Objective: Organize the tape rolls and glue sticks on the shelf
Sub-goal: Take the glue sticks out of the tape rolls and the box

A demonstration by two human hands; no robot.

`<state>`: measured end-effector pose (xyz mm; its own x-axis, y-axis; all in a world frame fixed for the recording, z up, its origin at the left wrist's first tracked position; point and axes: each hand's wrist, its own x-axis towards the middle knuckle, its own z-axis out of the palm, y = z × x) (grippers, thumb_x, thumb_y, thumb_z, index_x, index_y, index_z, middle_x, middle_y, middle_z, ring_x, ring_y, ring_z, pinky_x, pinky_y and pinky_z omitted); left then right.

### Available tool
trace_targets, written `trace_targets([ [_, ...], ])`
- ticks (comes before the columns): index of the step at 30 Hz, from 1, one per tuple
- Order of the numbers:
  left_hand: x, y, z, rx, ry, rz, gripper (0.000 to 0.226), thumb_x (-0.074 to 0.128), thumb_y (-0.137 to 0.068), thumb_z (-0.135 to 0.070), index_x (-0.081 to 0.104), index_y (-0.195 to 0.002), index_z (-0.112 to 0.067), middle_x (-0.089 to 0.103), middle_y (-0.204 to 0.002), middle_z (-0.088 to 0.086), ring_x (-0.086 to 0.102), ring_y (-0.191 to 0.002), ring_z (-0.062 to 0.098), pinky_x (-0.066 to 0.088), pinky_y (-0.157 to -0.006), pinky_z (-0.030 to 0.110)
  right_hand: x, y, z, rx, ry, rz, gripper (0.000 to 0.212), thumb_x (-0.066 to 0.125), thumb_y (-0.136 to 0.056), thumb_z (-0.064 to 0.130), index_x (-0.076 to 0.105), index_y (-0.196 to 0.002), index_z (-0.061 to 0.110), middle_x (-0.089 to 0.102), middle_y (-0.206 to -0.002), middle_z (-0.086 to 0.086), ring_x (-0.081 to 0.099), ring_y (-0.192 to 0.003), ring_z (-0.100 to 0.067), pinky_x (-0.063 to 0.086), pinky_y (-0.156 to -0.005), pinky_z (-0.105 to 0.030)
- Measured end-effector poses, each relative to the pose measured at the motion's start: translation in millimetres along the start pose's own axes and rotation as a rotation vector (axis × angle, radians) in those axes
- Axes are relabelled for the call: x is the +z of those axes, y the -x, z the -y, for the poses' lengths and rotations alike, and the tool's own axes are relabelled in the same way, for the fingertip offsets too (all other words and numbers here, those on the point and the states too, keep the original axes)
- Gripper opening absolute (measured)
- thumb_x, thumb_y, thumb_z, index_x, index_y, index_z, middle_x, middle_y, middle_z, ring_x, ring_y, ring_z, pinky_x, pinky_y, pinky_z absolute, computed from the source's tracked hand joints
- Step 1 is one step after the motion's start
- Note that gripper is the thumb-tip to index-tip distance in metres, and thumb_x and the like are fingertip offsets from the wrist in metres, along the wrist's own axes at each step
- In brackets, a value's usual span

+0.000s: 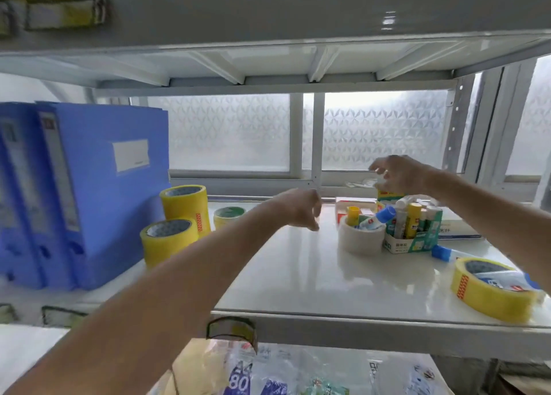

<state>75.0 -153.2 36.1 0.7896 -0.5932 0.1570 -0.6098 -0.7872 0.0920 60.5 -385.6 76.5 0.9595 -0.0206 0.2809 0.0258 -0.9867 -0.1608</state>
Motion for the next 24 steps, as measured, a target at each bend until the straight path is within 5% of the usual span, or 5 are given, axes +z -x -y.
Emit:
trace_targets([
  [7, -34, 136, 143, -0.477, -0.173, 0.040, 0.066, 0.080, -0.067, -0.050, 0.058, -0.121, -0.021, 0.059, -0.119, -0.002, 0.059, -0.104, 0.021, 0.050, -0.084, 0.031, 80, -31, 156, -0.230, -0.068, 0.140, 0.053, 0.068, -0.084, 0.024, 0.053, -0.133, 0.010, 0.057, -0.136, -0.009, 0.053, -0.125, -0.026, 0.042, -0.105, -0.034],
  [10, -21, 163, 174, -0.527, -0.181, 0.120, 0.070, 0.080, -0.064, -0.056, 0.059, -0.120, -0.020, 0.053, -0.122, 0.004, 0.057, -0.101, 0.020, 0.052, -0.086, 0.034, 115, -50, 205, -0.282, -0.050, 0.162, 0.053, 0.068, -0.082, 0.022, 0.054, -0.133, 0.013, 0.058, -0.135, -0.008, 0.054, -0.123, -0.027, 0.044, -0.103, -0.033],
  [16, -1, 159, 188, -0.477, -0.242, 0.166, 0.080, 0.086, -0.061, -0.047, 0.054, -0.129, -0.020, 0.030, -0.140, 0.009, 0.041, -0.124, 0.037, 0.040, -0.106, 0.047, 169, -75, 262, -0.374, 0.143, 0.218, 0.034, 0.059, -0.081, 0.016, 0.059, -0.115, 0.020, 0.064, -0.114, -0.004, 0.061, -0.107, -0.028, 0.051, -0.081, -0.032],
  [21, 5, 149, 195, -0.408, -0.141, 0.201, 0.059, 0.086, -0.064, -0.040, 0.059, -0.111, -0.018, 0.053, -0.112, 0.005, 0.049, -0.110, 0.028, 0.049, -0.087, 0.037, 191, -90, 270, -0.393, 0.130, 0.225, 0.020, 0.063, -0.077, 0.017, 0.057, -0.096, 0.020, 0.065, -0.109, -0.003, 0.064, -0.104, -0.026, 0.047, -0.075, -0.027],
  [24, 4, 144, 193, -0.427, -0.106, 0.233, 0.051, 0.088, -0.063, -0.038, 0.056, -0.100, -0.020, 0.058, -0.103, 0.002, 0.057, -0.093, 0.019, 0.048, -0.070, 0.029, 187, -89, 266, -0.416, 0.115, 0.238, 0.022, 0.056, -0.084, 0.020, 0.059, -0.105, 0.014, 0.064, -0.112, -0.004, 0.061, -0.103, -0.025, 0.039, -0.074, -0.023],
])
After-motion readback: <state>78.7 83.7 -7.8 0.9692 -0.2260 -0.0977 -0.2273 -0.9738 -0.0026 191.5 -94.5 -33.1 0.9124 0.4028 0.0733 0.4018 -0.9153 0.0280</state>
